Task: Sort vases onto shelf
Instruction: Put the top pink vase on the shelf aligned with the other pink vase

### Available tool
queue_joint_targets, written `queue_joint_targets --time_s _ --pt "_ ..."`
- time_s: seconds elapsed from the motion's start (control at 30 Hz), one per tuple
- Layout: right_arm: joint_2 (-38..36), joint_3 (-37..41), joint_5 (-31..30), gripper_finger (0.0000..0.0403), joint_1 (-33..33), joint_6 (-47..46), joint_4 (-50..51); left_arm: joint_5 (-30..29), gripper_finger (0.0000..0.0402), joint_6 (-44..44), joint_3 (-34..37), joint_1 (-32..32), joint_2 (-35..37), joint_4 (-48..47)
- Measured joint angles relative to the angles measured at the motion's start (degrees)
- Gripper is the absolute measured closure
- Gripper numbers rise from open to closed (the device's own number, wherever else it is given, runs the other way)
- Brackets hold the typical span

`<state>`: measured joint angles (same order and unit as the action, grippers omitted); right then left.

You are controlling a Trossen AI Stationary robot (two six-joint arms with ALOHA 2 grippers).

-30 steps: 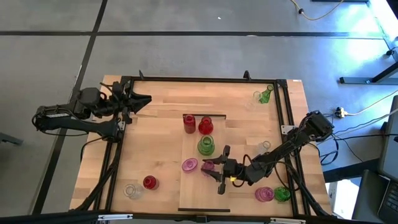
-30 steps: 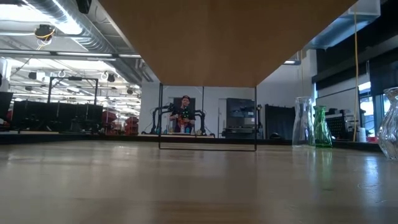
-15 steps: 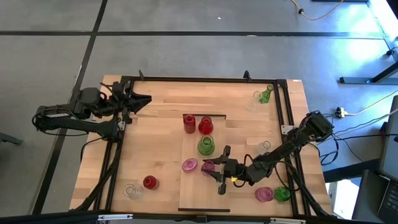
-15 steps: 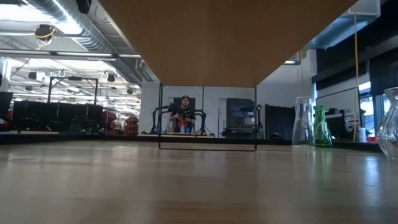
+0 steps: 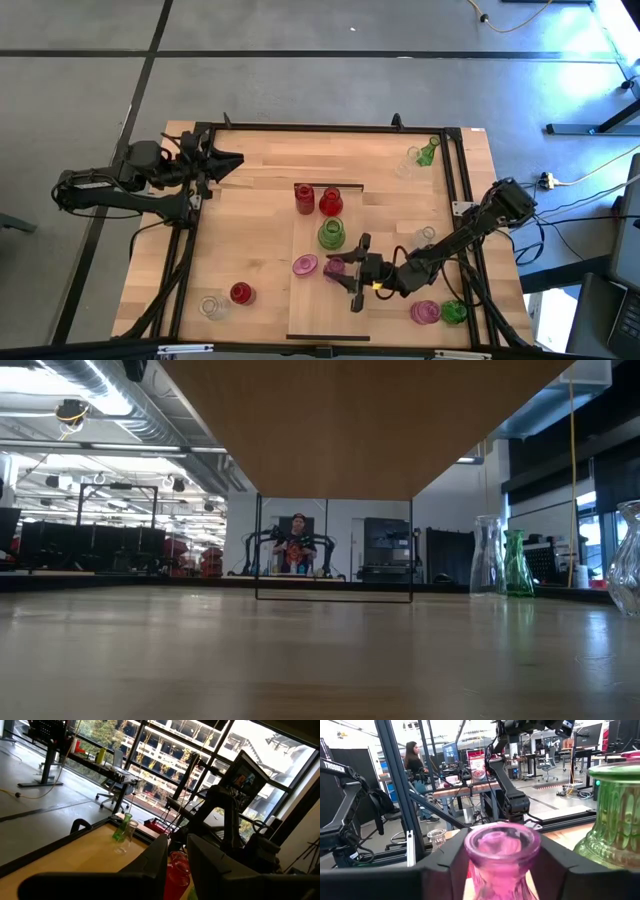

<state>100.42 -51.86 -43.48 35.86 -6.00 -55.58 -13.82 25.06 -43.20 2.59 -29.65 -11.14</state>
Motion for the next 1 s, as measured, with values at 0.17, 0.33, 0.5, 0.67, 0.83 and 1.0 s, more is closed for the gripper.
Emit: queue_joint_targets --time_s 0.17,0.33,0.5,0.67,0.83,1.0 --pt "0.0 0.0 -0.4 0.0179 -0.3 0.0 -0.3 0.0 0.0334 0.0 0.0 0.0 0.0 0.0" --pt "0.0 0.0 -0.3 0.0147 -0.7 -0.3 -2.1 0.0 0.0334 0.0 0.0 0.0 0.0 0.0" --pt "0.0 -1.6 0.6 0.0145 -0.7 0.2 -2.0 0.0 0.0334 0.0 0.0 0.0 0.0 0.0" --pt "0.0 -3.9 1.2 0.0153 -0.6 1.8 -1.8 0.0 0.0334 0.0 0.0 0.0 0.0 -0.4" --pt "-0.2 -5.9 2.5 0.0159 -0.4 3.3 -1.4 0.0 0.0334 0.0 0.0 0.0 0.0 -0.5" --pt "-4.0 -6.9 -3.1 0.016 1.8 6.9 3.7 0.0 0.0334 0.0 0.0 0.0 0.0 -0.5"
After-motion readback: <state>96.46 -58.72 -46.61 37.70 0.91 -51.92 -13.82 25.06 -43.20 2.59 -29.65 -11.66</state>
